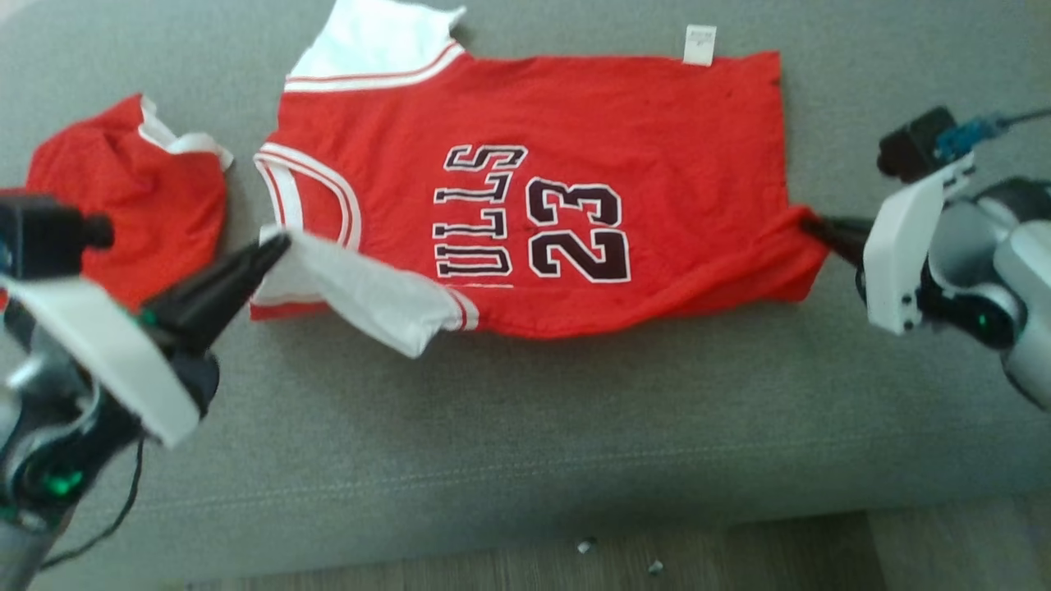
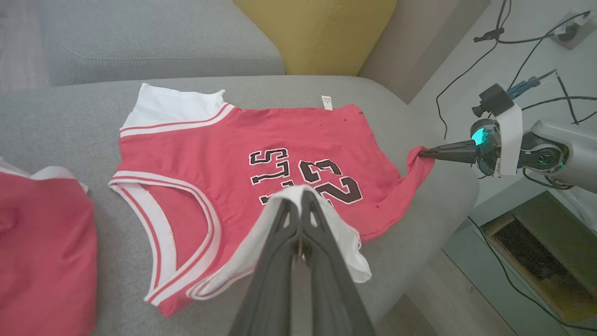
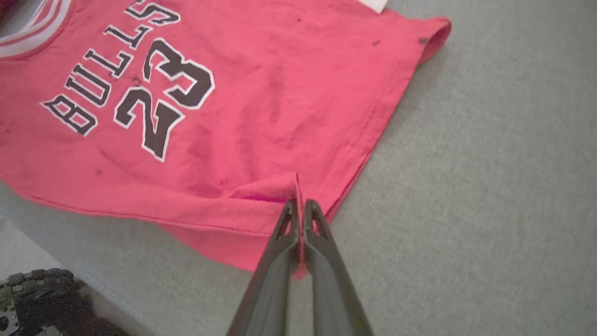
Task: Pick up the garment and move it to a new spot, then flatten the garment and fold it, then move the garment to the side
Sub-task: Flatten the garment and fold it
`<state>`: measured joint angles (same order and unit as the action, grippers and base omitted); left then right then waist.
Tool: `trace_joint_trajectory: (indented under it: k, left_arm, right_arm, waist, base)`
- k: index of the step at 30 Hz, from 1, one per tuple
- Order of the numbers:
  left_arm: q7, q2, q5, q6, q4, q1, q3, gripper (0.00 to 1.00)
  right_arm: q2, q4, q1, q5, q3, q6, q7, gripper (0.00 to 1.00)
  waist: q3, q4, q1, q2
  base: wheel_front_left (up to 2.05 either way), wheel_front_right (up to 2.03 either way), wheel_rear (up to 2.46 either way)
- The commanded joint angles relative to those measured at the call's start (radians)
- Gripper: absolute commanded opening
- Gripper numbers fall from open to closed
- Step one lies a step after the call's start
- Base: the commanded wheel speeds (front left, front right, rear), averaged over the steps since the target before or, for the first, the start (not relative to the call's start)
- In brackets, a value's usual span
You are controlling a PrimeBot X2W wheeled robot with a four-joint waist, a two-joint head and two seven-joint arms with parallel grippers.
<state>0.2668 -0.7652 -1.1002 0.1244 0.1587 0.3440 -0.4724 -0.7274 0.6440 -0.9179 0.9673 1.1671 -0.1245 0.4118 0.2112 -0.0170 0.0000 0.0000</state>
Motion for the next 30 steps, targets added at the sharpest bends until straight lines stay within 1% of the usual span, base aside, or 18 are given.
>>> trace_joint_trajectory:
  k: [1, 8, 13, 18, 23, 25, 26, 27, 28, 30]
  left_arm:
    - [-0.008, -0.03, 0.014, 0.006, 0.01, 0.076, 0.053, 0.0]
    - [-0.015, 0.033, 0.074, 0.004, -0.122, 0.225, 0.02, 0.0]
    - [-0.013, 0.072, 0.119, -0.02, -0.214, 0.309, 0.005, 0.0]
    - [-0.014, 0.097, 0.175, -0.043, -0.317, 0.374, -0.018, 0.0]
    - [-0.021, 0.124, 0.213, -0.041, -0.384, 0.41, -0.05, 0.0]
    - [-0.024, 0.128, 0.22, -0.04, -0.397, 0.415, -0.056, 0.0]
    - [-0.03, 0.132, 0.231, -0.044, -0.41, 0.421, -0.06, 0.26]
    - [-0.039, 0.137, 0.243, -0.052, -0.423, 0.425, -0.063, 0.91]
    - [-0.048, 0.142, 0.252, -0.058, -0.435, 0.429, -0.065, 1.0]
    - [-0.07, 0.153, 0.267, -0.068, -0.454, 0.435, -0.067, 1.0]
  right_arm:
    - [-0.009, -0.005, -0.022, -0.013, -0.009, -0.006, -0.015, 0.0]
    - [0.025, 0.061, -0.083, -0.035, 0.007, -0.006, -0.056, 0.0]
    - [0.041, 0.095, -0.113, -0.038, 0.021, -0.006, -0.08, 0.0]
    - [0.065, 0.141, -0.139, -0.039, 0.023, -0.006, -0.107, 0.0]
    - [0.095, 0.17, -0.148, -0.02, 0.024, -0.006, -0.135, 0.0]
    - [0.102, 0.171, -0.148, -0.014, 0.025, -0.006, -0.14, 0.02]
    - [0.108, 0.169, -0.151, -0.014, 0.028, -0.006, -0.153, 0.78]
    - [0.113, 0.17, -0.153, -0.017, 0.032, -0.006, -0.164, 1.0]
    - [0.117, 0.172, -0.155, -0.022, 0.037, -0.006, -0.177, 1.0]
    - [0.125, 0.189, -0.161, -0.028, 0.035, -0.006, -0.212, 1.0]
  waist:
    - [0.02, 0.003, 0.0, 0.0]
    - [0.077, -0.003, 0.0, 0.0]
    - [0.108, -0.011, 0.0, 0.0]
    - [0.13, -0.024, 0.0, 0.0]
    - [0.144, -0.035, 0.0, 0.0]
    - [0.146, -0.036, 0.0, 0.0]
    - [0.147, -0.038, 0.0, 0.0]
    - [0.149, -0.04, 0.0, 0.0]
    - [0.149, -0.041, 0.0, 0.0]
    - [0.148, -0.042, 0.0, 0.0]
  base:
    - [0.0, 0.0, 0.0]
    - [0.0, 0.0, 0.0]
    - [0.0, 0.0, 0.0]
    - [0.0, 0.0, 0.0]
    - [0.0, 0.0, 0.0]
    - [0.0, 0.0, 0.0]
    - [0.0, 0.0, 0.0]
    - [0.0, 0.0, 0.0]
    - [0.0, 0.0, 0.0]
    - [0.0, 0.0, 0.0]
